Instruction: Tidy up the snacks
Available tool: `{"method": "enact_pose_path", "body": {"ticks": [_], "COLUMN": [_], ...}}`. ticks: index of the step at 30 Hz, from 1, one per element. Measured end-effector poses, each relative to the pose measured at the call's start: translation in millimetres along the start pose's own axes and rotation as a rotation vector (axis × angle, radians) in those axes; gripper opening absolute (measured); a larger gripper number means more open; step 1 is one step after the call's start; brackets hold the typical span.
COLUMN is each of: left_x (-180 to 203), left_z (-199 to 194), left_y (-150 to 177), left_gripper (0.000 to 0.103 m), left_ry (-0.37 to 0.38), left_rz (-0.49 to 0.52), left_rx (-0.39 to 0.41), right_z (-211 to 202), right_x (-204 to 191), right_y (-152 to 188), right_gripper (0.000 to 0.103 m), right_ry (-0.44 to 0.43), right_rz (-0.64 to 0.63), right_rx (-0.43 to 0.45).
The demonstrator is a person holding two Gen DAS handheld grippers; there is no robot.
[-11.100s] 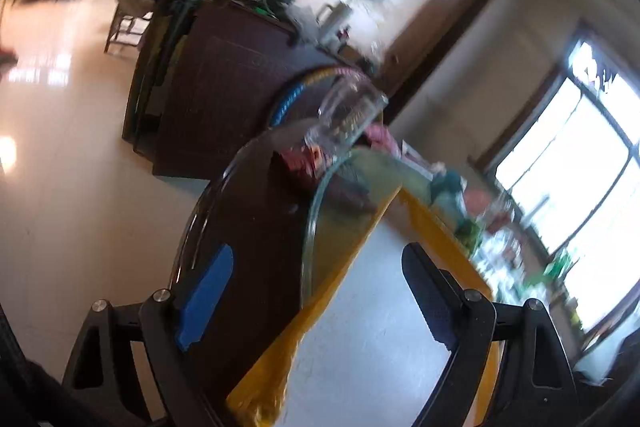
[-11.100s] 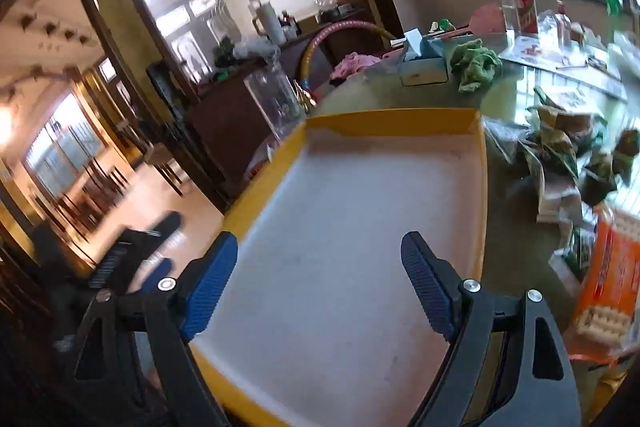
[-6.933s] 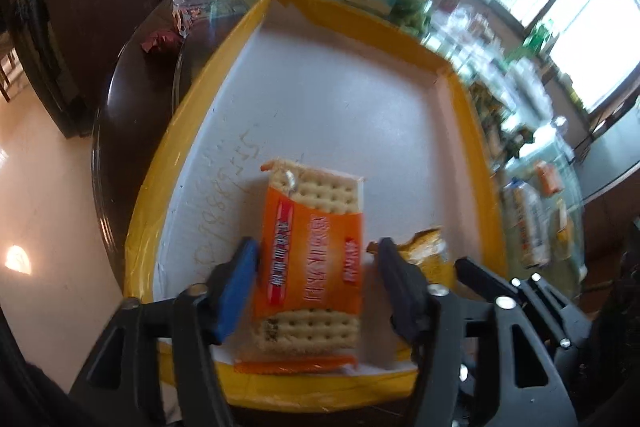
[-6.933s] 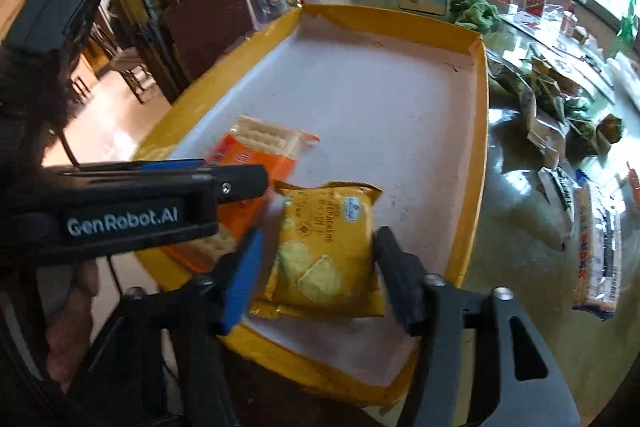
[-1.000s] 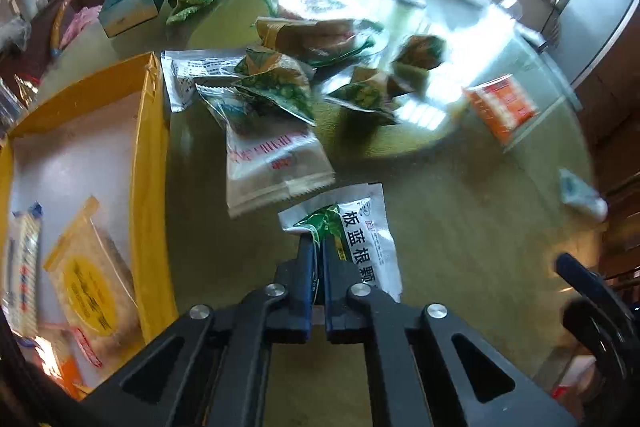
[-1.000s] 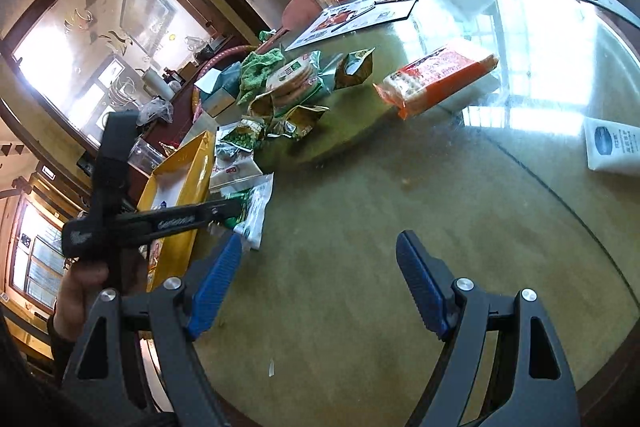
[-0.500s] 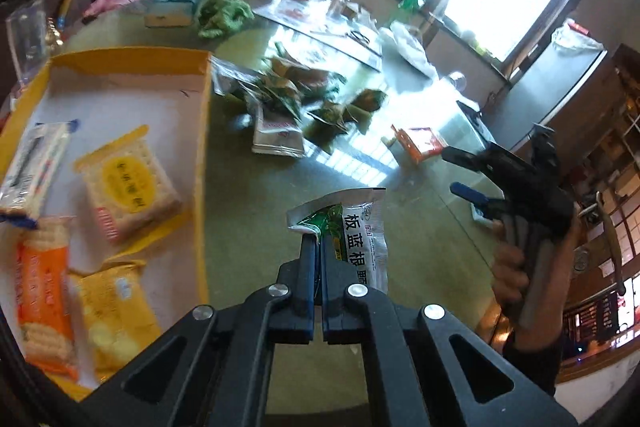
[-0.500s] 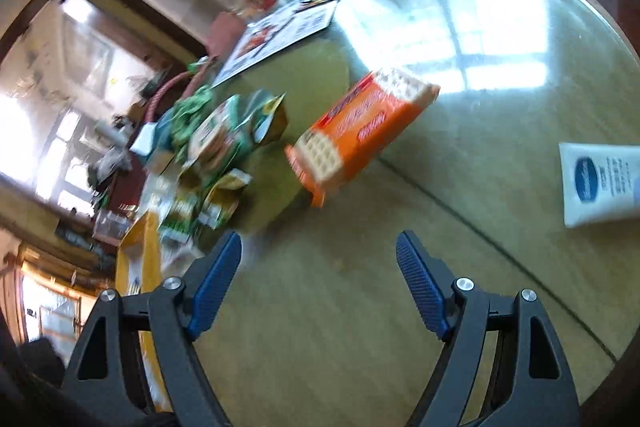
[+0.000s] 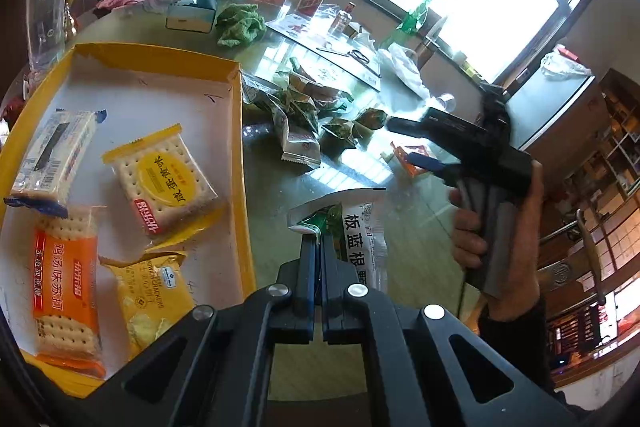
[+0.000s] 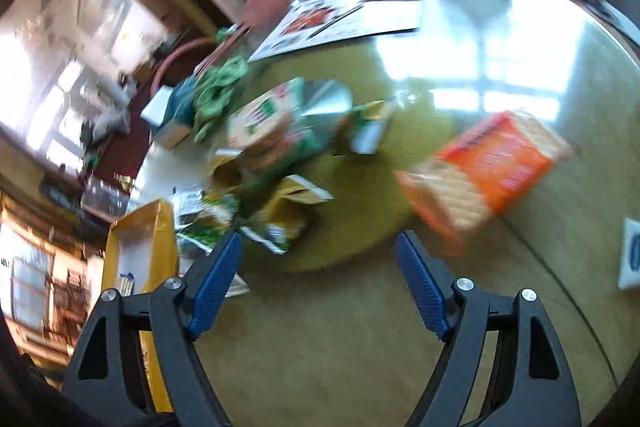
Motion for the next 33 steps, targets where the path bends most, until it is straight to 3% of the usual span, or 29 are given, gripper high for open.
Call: {"method": "enact_pose_path", "body": {"ticks": [3,8,9,13,21,26,33], "left_x": [-10.2,-24.1,-27.8,-40.2,-58.8,-72.7,-96.7], "left_z": [-7.4,-22.5,-27.0,-39.2,-55.3,-67.5,-80.4], "left_y": [1.3,4.2,4.9,7.6,9.8,8.0,-8.0], "left_gripper": [0.000,0.000,0.000,0.000,0.000,0.000,0.000], "left_ry": [0.007,0.012,0.010,0.000,-0.005,-0.011,-0.031], "left_rz": [-0.008,-0.035,-0.042,-0.069,-0.121,-0.162,-0.210], "left_rx": [0.015,0.041,0.049,0.073,0.105,0.127,0.152], "right_z": [28.2,63.3,67.2,69.6,59.2,40.7,-5.1], "right_x": [-17.8,-28.0,-28.7,-28.9,-31.5,-38.5,-82.0], "right_y": [-5.9,-15.6,-17.2,-22.7,6.5,25.8,48.6], "right_gripper": [0.064,0.054,0.045,0.036,0.028,0.019,0.018], "right_ry": [-0.011,-0.011,-0.014,0.075,0.119,0.043,-0.009], "right_rz": [0.016,0.085,0.099,0.095,0.000,-0.025,-0.130], "right_rx": [-0.074,-0.133,-0.136,-0.094,-0.083,-0.054,0.036]}}
Point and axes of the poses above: each gripper's, at about its wrist camera, not at the fingertips, and z roughly the way its jaws point, x to its right, y to its underside, the point moved 9 cm from there along z, roughly the way its jaws point, and after that the axes turned 14 degrees about -x, right-handed, at the moved point
